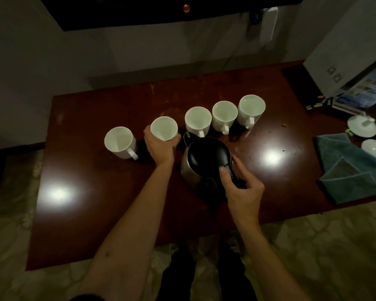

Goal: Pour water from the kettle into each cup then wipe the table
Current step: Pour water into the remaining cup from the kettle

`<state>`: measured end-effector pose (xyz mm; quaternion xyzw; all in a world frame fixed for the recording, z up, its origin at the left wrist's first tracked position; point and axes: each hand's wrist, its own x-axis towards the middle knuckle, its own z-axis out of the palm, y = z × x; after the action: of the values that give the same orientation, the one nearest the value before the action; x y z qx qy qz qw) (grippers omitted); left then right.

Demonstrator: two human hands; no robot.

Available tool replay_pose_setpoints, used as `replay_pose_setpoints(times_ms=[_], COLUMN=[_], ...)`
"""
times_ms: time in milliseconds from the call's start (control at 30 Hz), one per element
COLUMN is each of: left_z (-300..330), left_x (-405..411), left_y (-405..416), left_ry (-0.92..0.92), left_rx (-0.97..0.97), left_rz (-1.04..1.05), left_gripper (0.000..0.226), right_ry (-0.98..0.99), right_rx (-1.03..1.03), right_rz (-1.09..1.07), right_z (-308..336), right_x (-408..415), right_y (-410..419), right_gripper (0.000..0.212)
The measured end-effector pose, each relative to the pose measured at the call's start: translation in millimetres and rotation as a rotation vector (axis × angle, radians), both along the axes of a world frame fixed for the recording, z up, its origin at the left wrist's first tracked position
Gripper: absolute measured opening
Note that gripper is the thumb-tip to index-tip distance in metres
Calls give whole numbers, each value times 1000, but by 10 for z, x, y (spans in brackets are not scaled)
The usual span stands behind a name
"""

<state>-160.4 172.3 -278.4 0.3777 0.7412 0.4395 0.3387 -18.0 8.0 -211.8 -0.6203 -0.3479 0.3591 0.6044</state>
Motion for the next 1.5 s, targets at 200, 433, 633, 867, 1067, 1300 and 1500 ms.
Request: replay_pose_setpoints(times_ms=[200, 433, 633, 867, 1067, 1300, 1500], left_z=[-39, 1, 252, 234, 95, -89, -144], left_x=[43, -12, -165, -493, -655, -630, -733], left_y=[104, 7, -533, -705, -289, -18, 57], left_ry=[0, -34, -136, 81, 35, -33, -13], left_rx=[15, 23, 52, 45, -82, -58, -28], left_rz=[8, -86, -61, 320, 388, 482, 490], left_gripper=[88, 103, 92, 96, 118, 108, 98], right_ry=[-24, -16, -32, -58, -68, -81, -109], right_rx=[-1, -21, -35, -47, -35, -62, -52], right_rz=[0, -12, -4, -1, 12, -11, -42], right_z=[-20, -32, -21, -28, -91, -123, -151], right_x=[2, -5, 0, 10, 27, 24, 7], right_y=[2, 2, 1, 4, 5, 15, 25], right_gripper=[46, 46, 47, 49, 50, 49, 49])
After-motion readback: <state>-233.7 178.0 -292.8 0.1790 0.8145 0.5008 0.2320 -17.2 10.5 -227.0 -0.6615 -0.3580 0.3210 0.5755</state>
